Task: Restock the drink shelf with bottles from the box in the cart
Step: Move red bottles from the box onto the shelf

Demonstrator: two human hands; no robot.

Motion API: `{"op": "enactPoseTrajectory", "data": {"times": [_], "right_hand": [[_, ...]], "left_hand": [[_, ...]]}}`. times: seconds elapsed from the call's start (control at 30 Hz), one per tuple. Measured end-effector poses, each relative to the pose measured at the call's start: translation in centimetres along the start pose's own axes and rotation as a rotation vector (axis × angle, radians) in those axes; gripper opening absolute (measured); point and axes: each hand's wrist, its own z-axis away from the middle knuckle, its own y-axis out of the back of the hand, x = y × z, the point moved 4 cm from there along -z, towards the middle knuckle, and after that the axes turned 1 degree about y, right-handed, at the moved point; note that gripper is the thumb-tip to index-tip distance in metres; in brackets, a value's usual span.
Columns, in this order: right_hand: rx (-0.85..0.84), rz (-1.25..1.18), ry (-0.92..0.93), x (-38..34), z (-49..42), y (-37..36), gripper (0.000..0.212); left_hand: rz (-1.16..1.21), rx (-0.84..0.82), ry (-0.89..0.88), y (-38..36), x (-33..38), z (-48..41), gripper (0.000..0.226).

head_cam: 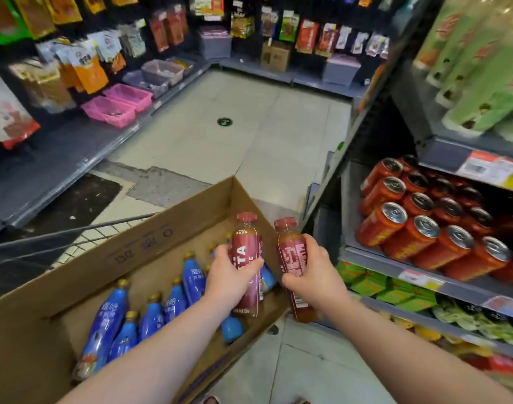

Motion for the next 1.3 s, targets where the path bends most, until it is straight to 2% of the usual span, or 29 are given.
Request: {"op": "enactPoseTrajectory", "data": {"times": [0.2,0.37,0.57,0.7,0.83,0.9,1.0,1.07,1.17,1.3], "right_hand": [[0.163,-0.009,-0.084,5.7,4.4,5.2,0.084],[0.289,-0.014,-0.195,12.9,10.2,9.7,0.093],[0.473,-0.068,-0.343,24.4,21.6,16.3,0.095],[0.593,-0.121,-0.406,31.4,30.0,20.7,0.084],[0.69,-0.124,-0.469,37.1,37.7,25.1,0.087],[0.72,-0.134,-0.496,39.0,41.0,27.1,0.086],[0.796,-0.193,-0.484,41.1,44.9,29.7,0.07],[0.839,-0.213,-0.487,42.4,46.5,31.0,0.071],[0.883,-0.238,-0.475,44.0,47.6,32.8,0.075],[0.918,-0.262,-0.468,45.8,47.6,35.2,0.066]], "left_hand": [[-0.068,-0.175,-0.123,-6.5,3.5,4.0,0.05],[-0.123,-0.307,-0.214,-13.7,5.6,9.7,0.05],[-0.149,-0.483,-0.314,-24.3,6.9,21.7,0.048],[-0.163,-0.622,-0.391,-31.8,7.5,30.8,0.043],[-0.158,-0.702,-0.435,-38.0,8.3,39.1,0.049],[-0.149,-0.745,-0.456,-40.4,8.8,42.7,0.052],[-0.15,-0.799,-0.491,-43.2,9.9,47.0,0.053],[-0.153,-0.827,-0.526,-44.4,10.9,49.1,0.052],[-0.169,-0.853,-0.565,-46.0,12.4,50.9,0.051],[-0.19,-0.866,-0.605,-48.6,14.8,51.8,0.048]]}}
